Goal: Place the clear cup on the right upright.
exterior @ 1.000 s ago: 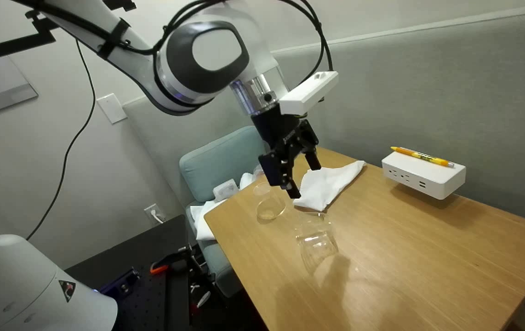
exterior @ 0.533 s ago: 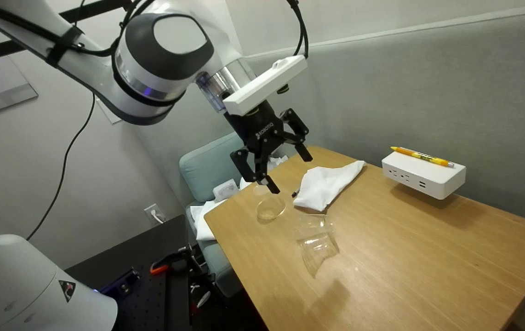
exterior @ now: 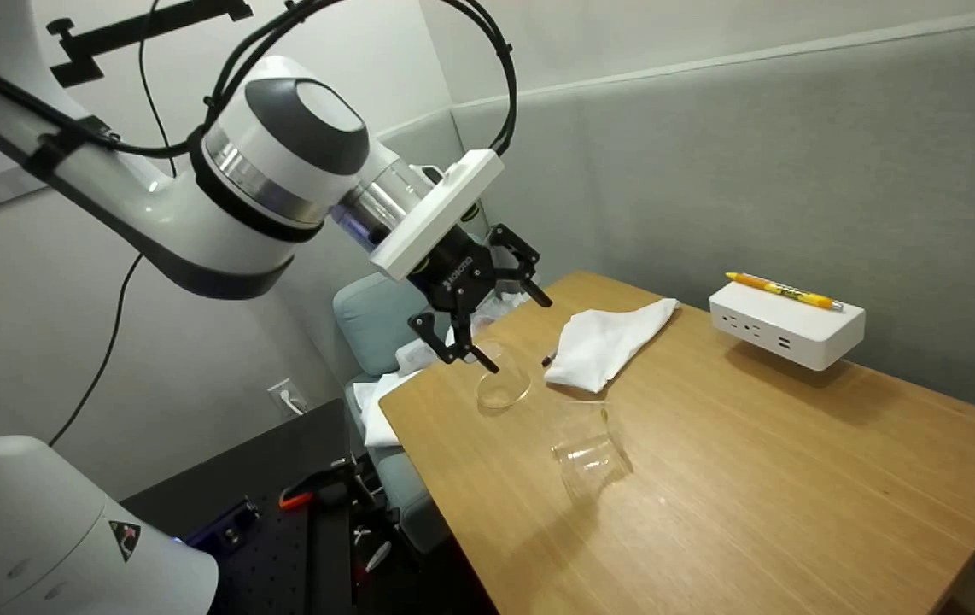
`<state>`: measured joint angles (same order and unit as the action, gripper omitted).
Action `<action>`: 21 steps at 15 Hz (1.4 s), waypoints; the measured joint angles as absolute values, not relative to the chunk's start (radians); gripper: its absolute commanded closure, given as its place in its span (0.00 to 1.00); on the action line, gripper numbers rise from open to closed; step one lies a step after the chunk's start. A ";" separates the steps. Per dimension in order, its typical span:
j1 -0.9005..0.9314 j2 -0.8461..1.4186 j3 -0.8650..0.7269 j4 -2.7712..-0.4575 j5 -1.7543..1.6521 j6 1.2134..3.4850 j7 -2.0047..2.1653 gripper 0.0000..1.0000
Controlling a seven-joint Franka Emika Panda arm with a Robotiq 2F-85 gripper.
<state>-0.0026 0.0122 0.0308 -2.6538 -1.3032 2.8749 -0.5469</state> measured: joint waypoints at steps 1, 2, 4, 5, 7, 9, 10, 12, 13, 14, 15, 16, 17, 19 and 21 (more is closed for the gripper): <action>-0.003 0.021 0.030 -2.648 -1.367 2.885 -0.463 0.00; -0.002 0.032 0.030 -2.640 -1.425 2.886 -0.382 0.00; -0.002 0.067 0.031 -2.623 -1.538 2.886 -0.224 0.00; -0.002 0.092 0.031 -2.615 -1.593 2.881 -0.148 0.00; 0.001 0.148 0.033 -2.594 -1.692 2.855 -0.008 0.00; 0.006 0.208 0.039 -2.566 -1.786 2.819 0.125 0.00; 0.007 0.238 0.043 -2.550 -1.833 2.799 0.192 0.00; 0.009 0.294 0.051 -2.516 -1.928 2.762 0.325 0.00; 0.009 0.320 0.056 -2.499 -1.974 2.745 0.390 0.00; 0.009 0.345 0.060 -2.484 -2.016 2.728 0.448 0.00; 0.009 0.368 0.063 -2.471 -2.052 2.713 0.501 0.00; 0.008 0.389 0.066 -2.459 -2.083 2.699 0.544 0.25; 0.007 0.409 0.067 -2.447 -2.112 2.689 0.585 0.26; 0.005 0.442 0.067 -2.426 -2.164 2.678 0.654 0.42; 0.002 0.466 0.067 -2.410 -2.206 2.671 0.708 0.58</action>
